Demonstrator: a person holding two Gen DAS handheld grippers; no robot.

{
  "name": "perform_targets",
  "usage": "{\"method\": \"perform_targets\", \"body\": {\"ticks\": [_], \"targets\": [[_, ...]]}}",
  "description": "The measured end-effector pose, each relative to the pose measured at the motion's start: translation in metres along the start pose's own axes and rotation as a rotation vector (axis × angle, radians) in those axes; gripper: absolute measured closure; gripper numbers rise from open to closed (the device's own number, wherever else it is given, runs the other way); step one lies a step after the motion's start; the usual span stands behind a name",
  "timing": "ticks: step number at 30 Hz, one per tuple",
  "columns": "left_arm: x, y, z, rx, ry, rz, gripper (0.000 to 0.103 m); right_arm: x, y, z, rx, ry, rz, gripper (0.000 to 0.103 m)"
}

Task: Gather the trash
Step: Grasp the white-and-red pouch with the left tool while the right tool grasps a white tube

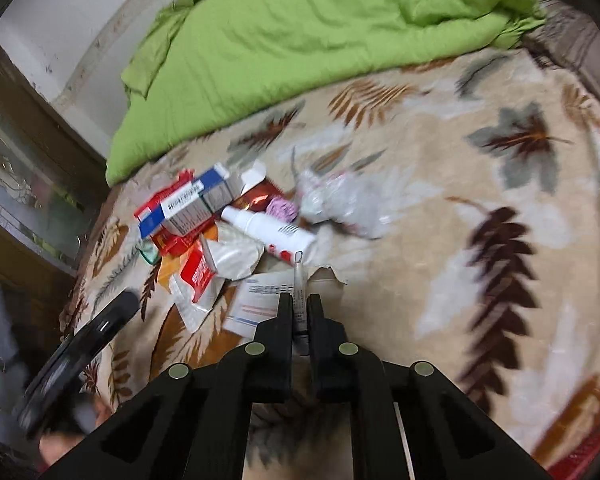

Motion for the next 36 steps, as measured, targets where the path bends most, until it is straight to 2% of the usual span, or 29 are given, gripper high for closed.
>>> {"method": "perform_targets", "body": {"ticks": [3,8,12,18,20,21,24,26,29,33,36], "targets": [[-0.022,0.001,-0.003,0.023,0.038,-0.014,0.029,0.025,-0.014,-0.001,-0.016,-0.043,0.018,0.096],[-0.046,0.000,-0.005,-0.013,0.079,-0.061,0.028,0.043,-0.025,0.004,-0.056,-0.075,-0.002,0.095],[-0.049,-0.010,0.007,0.002,0.142,0.061,0.029,0.047,-0.027,0.009,-0.067,-0.086,-0.013,0.096],[-0.023,-0.060,0.038,-0.139,0.219,0.275,0.029,0.063,-0.038,0.011,-0.089,-0.123,-0.004,0.096],[-0.010,-0.069,0.041,-0.177,0.193,0.295,0.028,0.073,-0.044,0.007,-0.087,-0.151,0.022,0.096],[-0.005,-0.071,0.040,-0.196,0.175,0.287,0.028,0.077,-0.046,0.006,-0.084,-0.161,0.031,0.096],[0.005,-0.067,0.026,-0.235,0.065,0.197,0.028,0.086,-0.053,0.004,-0.086,-0.185,0.052,0.096],[0.003,-0.068,0.019,-0.243,0.034,0.159,0.028,0.087,-0.058,0.003,-0.097,-0.187,0.048,0.096],[-0.005,-0.076,0.014,-0.334,0.006,0.075,0.028,0.087,-0.061,0.003,-0.107,-0.184,0.041,0.096],[-0.019,-0.092,0.018,-0.498,0.014,-0.003,0.027,0.087,-0.062,0.003,-0.106,-0.187,0.040,0.096],[-0.036,-0.087,0.019,-0.535,0.046,-0.064,0.026,0.089,-0.064,0.003,-0.113,-0.189,0.032,0.096]]}}
Point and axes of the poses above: each gripper's, at about its wrist camera, not at the fingertips, and x roughly against the way its jaws point, y to its left, z to its underside, the point moved 7 cm from there along -x, roughly the way its jaws point, and after that the axes turned 2 degrees about -z, right-handed, at the moved point
